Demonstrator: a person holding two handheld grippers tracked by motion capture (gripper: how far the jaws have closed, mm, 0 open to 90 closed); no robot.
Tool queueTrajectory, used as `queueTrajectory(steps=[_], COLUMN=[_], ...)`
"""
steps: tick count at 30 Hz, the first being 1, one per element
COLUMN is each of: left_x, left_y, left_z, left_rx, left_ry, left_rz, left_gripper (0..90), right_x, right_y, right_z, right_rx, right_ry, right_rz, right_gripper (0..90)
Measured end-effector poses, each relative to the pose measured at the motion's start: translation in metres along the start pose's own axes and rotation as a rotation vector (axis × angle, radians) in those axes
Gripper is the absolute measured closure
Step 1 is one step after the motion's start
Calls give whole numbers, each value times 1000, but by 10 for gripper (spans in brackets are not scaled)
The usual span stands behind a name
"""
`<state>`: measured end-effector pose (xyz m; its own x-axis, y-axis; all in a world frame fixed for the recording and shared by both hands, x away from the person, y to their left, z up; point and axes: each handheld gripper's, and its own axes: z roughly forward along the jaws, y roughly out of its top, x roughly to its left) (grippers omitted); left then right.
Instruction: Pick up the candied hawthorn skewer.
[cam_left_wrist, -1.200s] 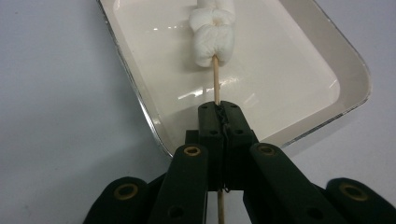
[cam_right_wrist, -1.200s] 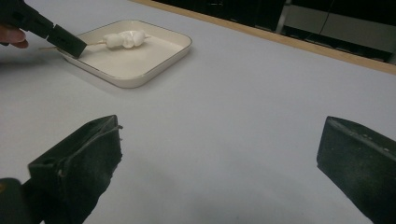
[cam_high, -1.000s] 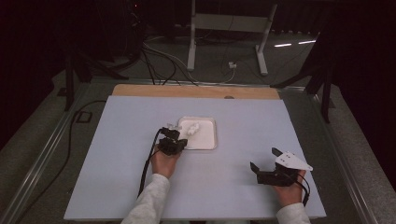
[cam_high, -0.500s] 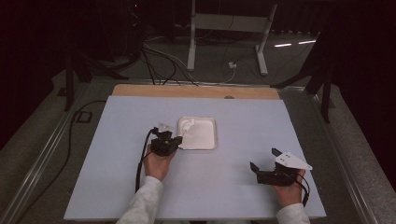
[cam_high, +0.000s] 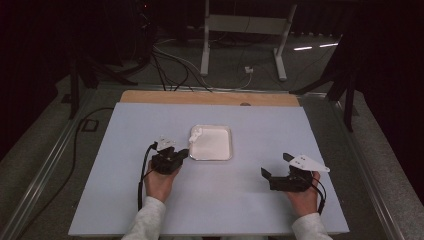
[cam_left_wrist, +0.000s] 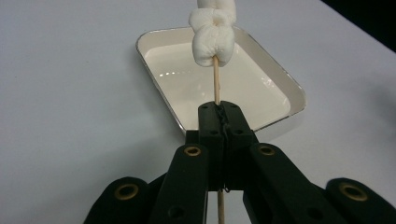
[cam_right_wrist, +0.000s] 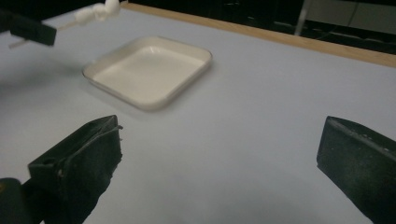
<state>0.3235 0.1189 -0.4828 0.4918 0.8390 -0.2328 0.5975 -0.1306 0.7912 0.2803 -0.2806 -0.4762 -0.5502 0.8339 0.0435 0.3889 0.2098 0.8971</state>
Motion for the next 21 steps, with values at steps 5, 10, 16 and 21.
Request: queueTrajectory(steps=[5,10,16,21], left_x=[-1,-3,-4,-5], left_y=[-4,-7,-8,-8], left_z=[-6,-9,-11,-12], left_rx=[-10,-28,-43,-50], left_ry=[-9,-17,-36,-41], left_rz=[7,2,10,16], left_gripper=[900,900,900,900], right_x=[3,4,8,16], right_y=[20,39,65,82], right_z=[16,33,51,62], right_rx=[-5,-19,-49,-51], right_ry=[34,69,110,142], right_rz=[27,80,112,88], right_gripper=[0,0,0,0])
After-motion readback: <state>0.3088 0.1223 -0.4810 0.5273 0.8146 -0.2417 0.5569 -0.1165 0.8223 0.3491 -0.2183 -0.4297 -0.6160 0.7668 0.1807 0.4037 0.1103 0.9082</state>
